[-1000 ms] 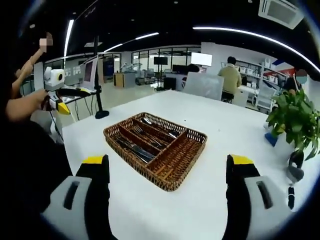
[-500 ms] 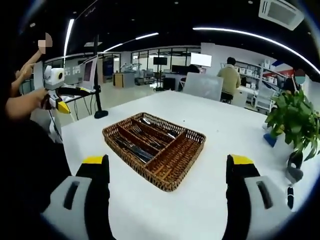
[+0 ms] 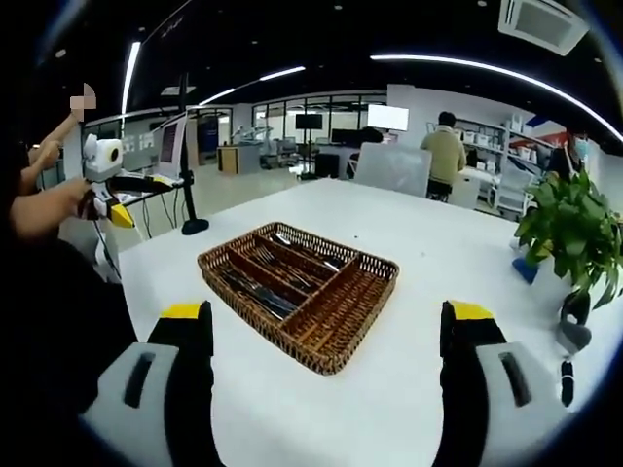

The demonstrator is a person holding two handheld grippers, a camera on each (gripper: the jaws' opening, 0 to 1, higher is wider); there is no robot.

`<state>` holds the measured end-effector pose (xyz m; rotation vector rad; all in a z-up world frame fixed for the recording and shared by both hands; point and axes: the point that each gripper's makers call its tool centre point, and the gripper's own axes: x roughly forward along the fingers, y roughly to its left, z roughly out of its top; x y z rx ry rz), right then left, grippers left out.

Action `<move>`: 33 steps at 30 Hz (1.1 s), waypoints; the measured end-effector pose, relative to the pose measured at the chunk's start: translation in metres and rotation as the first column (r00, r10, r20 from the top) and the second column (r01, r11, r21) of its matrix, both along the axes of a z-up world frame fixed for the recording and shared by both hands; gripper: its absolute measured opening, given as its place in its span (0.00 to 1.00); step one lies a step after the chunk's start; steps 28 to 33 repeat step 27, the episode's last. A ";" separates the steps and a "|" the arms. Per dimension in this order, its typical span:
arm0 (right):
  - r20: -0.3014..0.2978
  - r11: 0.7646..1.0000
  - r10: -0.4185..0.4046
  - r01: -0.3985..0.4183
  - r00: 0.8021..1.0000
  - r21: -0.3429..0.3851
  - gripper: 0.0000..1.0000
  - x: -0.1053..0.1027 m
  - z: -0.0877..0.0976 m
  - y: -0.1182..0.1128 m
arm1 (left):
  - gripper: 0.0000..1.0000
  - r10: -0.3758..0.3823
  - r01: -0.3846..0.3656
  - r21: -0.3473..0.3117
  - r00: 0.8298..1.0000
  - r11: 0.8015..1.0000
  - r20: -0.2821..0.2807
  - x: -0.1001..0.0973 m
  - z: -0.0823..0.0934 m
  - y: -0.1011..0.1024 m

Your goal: Arrange the knives, forks, and spoons in their matching storage slots by inserting each utensil handle-first until every utensil is classified and aligned in the correct compartment

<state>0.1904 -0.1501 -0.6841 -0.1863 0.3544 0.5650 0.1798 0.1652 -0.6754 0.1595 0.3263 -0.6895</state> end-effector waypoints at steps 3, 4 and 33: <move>-0.002 1.000 0.002 -0.002 1.000 0.003 1.00 -0.001 0.000 0.001 | 0.99 0.000 0.000 0.002 1.000 1.000 0.002 0.000 0.001 0.001; -0.002 1.000 0.002 -0.002 1.000 0.004 1.00 -0.001 0.000 0.000 | 0.99 0.001 -0.001 0.002 1.000 1.000 0.001 0.000 0.000 0.001; -0.035 1.000 0.011 -0.012 0.999 -0.011 1.00 -0.002 -0.012 0.000 | 0.99 0.004 -0.004 0.017 1.000 1.000 -0.021 0.000 -0.006 0.005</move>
